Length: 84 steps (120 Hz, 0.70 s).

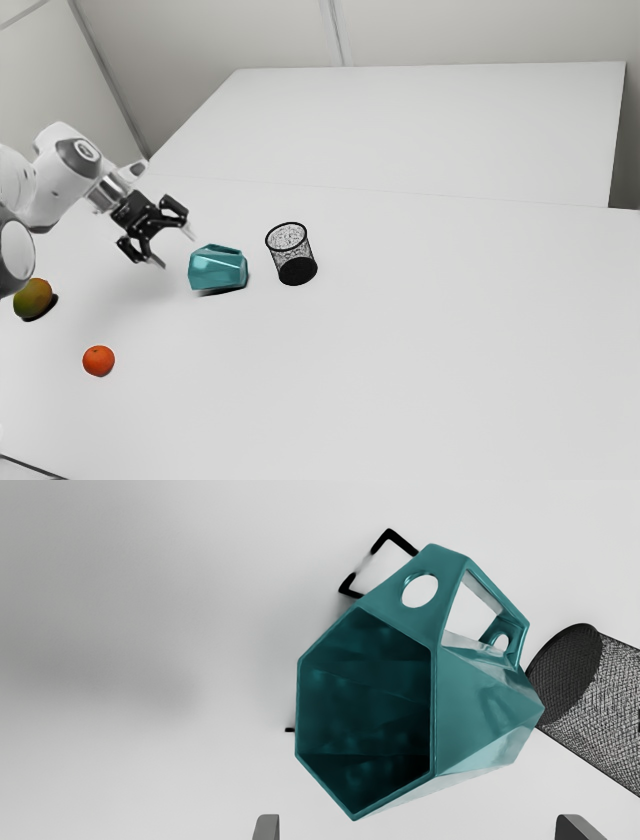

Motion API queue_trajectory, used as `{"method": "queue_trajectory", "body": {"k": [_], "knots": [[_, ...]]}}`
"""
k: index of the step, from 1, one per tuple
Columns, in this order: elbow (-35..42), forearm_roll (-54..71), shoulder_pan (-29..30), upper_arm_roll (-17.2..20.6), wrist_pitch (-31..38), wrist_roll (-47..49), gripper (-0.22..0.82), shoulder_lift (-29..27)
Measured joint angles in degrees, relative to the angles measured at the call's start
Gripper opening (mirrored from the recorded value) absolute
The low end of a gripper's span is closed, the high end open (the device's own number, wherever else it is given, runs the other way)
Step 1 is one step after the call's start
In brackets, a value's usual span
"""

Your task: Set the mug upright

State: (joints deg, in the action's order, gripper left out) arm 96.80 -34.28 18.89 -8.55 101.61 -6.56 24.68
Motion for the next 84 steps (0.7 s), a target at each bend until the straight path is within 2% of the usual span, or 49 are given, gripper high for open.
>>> {"method": "queue_trajectory", "body": {"k": [49, 74, 77, 84], "knots": [[0.3, -10.5, -0.4, 0.6, 1.9, -0.7, 0.6, 4.2], [0.3, -12.2, -0.6, 2.2, 3.2, -0.9, 0.6, 5.1], [0.3, -12.3, -0.6, 2.3, 3.3, -0.9, 0.58, 5.1], [0.3, -12.1, -0.6, 2.6, 3.6, -0.9, 0.43, 5.1]]}}
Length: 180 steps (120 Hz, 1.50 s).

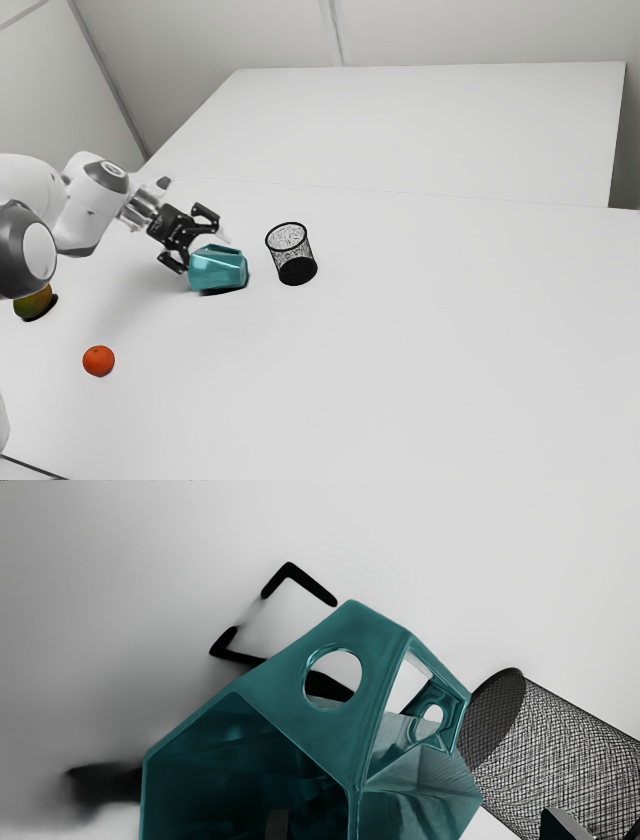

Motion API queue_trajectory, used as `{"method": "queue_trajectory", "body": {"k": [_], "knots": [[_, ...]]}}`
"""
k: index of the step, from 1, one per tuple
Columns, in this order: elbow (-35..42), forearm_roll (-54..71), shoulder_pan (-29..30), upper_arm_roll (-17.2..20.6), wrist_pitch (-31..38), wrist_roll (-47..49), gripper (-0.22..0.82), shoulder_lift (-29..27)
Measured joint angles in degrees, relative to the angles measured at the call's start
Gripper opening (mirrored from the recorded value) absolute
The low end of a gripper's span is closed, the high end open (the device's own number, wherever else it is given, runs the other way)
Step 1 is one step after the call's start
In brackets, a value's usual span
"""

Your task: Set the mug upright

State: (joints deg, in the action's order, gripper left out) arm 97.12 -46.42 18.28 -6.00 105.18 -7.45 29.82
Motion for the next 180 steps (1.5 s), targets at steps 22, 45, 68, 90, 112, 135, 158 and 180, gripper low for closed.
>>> {"method": "queue_trajectory", "body": {"k": [22, 45, 68, 90, 112, 135, 158, 180], "knots": [[-0.2, 0.4, -0.1, 0.1, 0.5, 0.0, 0.1, -0.4], [-1.8, 0.6, -0.4, 1.6, 0.7, 0.2, -0.11, -1.3], [-1.7, 0.7, -0.6, 1.9, 1.1, 0.3, -0.15, -1.4], [0.0, 8.3, -2.2, 3.9, 2.0, 1.0, -0.16, -6.2], [9.4, 26.2, -6.4, 8.5, 6.8, 3.9, -0.17, -16.6], [21.4, 37.9, -7.8, 15.3, 13.0, 10.0, -0.18, -27.5], [30.4, 45.0, -13.7, 16.3, 21.2, 16.2, -0.18, -32.9], [34.4, 47.3, -10.1, 16.4, 25.5, 21.3, -0.18, -34.3]]}}
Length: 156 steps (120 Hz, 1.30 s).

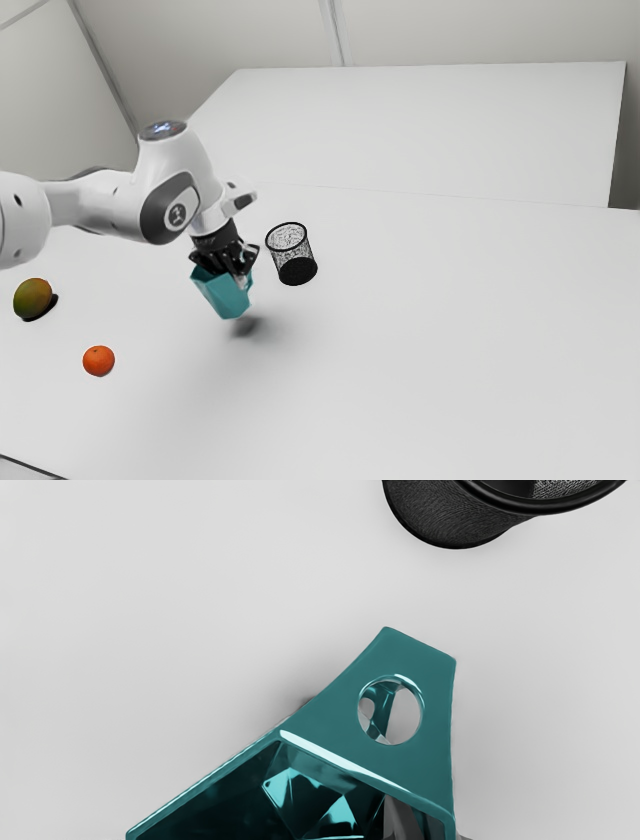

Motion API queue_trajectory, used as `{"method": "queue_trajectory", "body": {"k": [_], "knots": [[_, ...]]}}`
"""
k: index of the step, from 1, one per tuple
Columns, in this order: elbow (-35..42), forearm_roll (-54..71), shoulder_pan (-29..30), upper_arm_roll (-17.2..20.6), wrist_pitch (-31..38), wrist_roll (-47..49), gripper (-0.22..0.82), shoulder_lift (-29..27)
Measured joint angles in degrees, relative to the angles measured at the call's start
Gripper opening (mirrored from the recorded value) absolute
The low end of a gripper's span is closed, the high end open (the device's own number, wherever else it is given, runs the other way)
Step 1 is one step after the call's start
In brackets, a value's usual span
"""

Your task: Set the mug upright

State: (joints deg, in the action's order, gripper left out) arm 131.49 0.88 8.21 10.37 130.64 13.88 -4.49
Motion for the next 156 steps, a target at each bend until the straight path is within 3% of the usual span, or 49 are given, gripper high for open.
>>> {"method": "queue_trajectory", "body": {"k": [77, 98, 111, 132, 156], "knots": [[2.6, 0.7, -1.1, 0.1, 5.0, 11.2, -0.18, 3.8], [2.4, 0.4, -1.1, 0.0, 4.8, 12.3, 0.2, 3.1], [2.2, 0.4, -1.1, 0.0, 4.5, 12.7, 0.36, 1.3], [0.9, 0.4, -3.0, 0.1, 1.5, 13.3, 0.5, -2.7], [-7.7, 0.6, -3.5, 0.0, -7.0, 11.1, 0.56, -4.3]]}}
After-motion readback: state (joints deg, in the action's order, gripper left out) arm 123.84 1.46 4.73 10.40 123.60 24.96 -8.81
